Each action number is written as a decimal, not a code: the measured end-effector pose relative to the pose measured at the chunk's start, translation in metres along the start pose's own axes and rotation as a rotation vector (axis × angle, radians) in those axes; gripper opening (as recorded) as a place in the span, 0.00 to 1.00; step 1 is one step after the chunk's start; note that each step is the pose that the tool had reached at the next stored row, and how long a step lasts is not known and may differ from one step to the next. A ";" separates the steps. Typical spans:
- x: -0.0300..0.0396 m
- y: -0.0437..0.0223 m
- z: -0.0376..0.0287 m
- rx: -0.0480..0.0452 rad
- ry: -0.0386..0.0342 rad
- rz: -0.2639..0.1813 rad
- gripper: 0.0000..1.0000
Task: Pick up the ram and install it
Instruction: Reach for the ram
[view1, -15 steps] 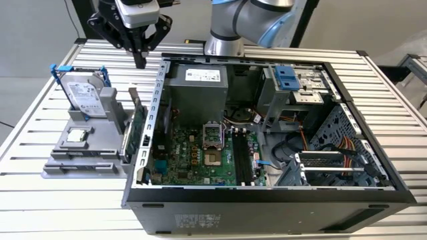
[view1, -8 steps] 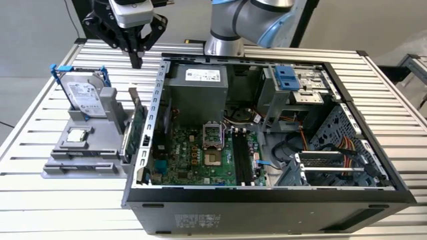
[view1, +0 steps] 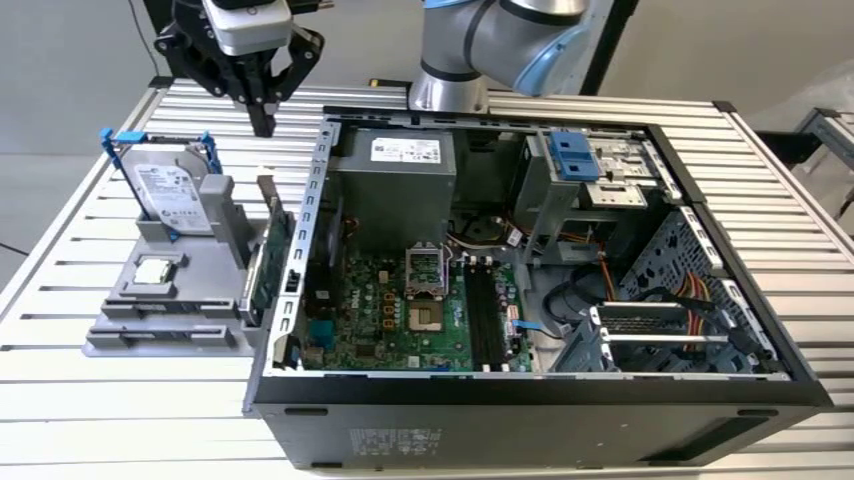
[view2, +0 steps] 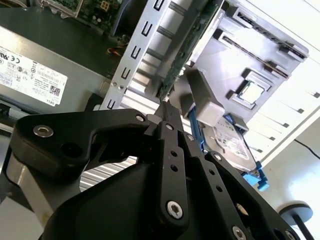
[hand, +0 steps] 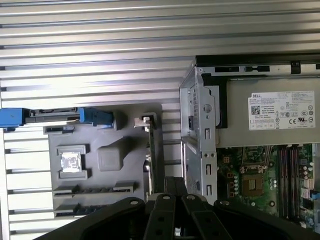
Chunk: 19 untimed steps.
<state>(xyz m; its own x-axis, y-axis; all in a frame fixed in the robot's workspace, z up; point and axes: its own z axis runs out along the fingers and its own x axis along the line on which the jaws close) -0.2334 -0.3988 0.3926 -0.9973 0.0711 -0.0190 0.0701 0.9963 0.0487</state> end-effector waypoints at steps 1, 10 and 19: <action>0.0011 -0.0001 0.0000 0.0000 0.0000 0.000 0.00; 0.0106 -0.0007 -0.0003 0.0000 0.0001 0.000 0.00; 0.0200 -0.0014 -0.0005 0.0000 0.0000 0.000 0.00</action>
<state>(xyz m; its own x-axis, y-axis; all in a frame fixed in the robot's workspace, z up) -0.2534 -0.3988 0.3926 -0.9973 0.0712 -0.0190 0.0702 0.9963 0.0487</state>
